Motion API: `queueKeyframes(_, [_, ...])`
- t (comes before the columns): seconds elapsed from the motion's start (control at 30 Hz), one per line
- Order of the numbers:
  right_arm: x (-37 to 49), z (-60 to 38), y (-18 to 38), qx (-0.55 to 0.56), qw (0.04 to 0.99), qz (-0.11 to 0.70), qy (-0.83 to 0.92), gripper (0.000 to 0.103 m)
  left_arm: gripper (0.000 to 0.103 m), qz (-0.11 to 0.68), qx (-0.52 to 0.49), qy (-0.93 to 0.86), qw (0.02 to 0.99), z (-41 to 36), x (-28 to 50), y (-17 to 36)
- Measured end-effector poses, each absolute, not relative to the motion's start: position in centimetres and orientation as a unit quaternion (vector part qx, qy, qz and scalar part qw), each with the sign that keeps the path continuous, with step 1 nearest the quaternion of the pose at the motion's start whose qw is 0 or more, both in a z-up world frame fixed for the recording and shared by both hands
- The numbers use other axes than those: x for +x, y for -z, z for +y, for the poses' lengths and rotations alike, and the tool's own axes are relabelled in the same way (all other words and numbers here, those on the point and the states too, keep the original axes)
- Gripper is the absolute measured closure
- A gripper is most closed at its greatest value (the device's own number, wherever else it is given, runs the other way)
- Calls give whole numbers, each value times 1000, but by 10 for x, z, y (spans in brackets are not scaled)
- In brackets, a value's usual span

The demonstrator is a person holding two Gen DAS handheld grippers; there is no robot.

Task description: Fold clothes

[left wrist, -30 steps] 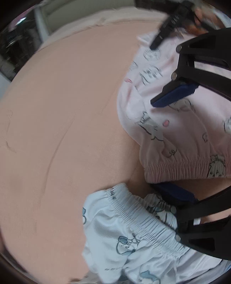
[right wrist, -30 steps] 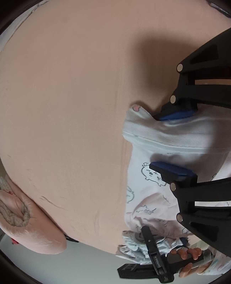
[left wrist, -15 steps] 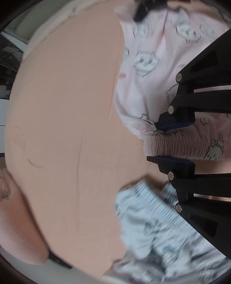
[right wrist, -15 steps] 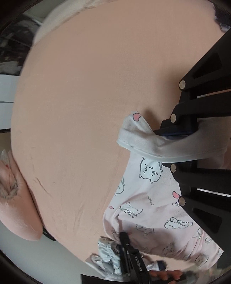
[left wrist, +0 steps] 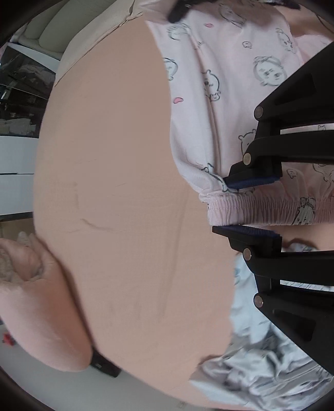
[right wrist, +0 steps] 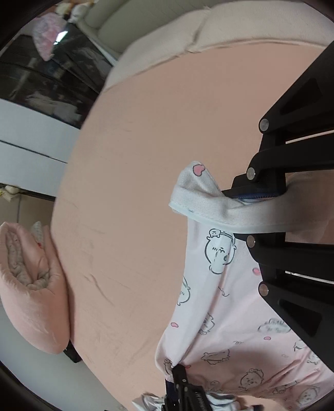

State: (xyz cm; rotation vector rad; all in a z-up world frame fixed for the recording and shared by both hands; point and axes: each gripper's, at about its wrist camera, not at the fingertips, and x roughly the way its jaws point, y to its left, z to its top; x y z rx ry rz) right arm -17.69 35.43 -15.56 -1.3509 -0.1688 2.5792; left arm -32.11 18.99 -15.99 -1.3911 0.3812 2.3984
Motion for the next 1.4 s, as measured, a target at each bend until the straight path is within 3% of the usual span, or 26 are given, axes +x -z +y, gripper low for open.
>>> queueKeyframes(0.4, [-258, 352, 113, -406, 130, -96, -900, 95, 77, 118, -438, -882, 125, 196, -324, 129])
queueKeyframes(0.5, [-264, 353, 120, -406, 137, -62, -901, 92, 66, 95, -485, -860, 130, 202, -350, 128])
queueKeyframes(0.53, [-266, 355, 122, -412, 140, -44, -899, 89, 49, 86, -503, -850, 132, 204, -360, 127])
queueKeyframes(0.57, [-267, 360, 124, -421, 140, -14, -896, 74, 31, 73, -513, -845, 130, 200, -363, 129])
queueKeyframes(0.6, [-265, 364, 123, -420, 140, 5, -897, 51, 24, 62, -520, -842, 127, 196, -365, 130])
queueKeyframes(0.63, [-263, 367, 121, -414, 140, 20, -899, 40, 16, 59, -507, -852, 119, 191, -363, 126])
queueKeyframes(0.67, [-260, 370, 119, -409, 139, 34, -901, 32, 15, 57, -494, -861, 110, 186, -362, 123])
queueKeyframes(0.77, [-253, 377, 114, -394, 158, 44, -904, 29, 15, 64, -484, -867, 101, 182, -357, 117])
queueKeyframes(1.4, [-188, 405, 160, -451, 164, 105, -871, 29, 15, 129, -488, -845, 177, 172, -294, 123])
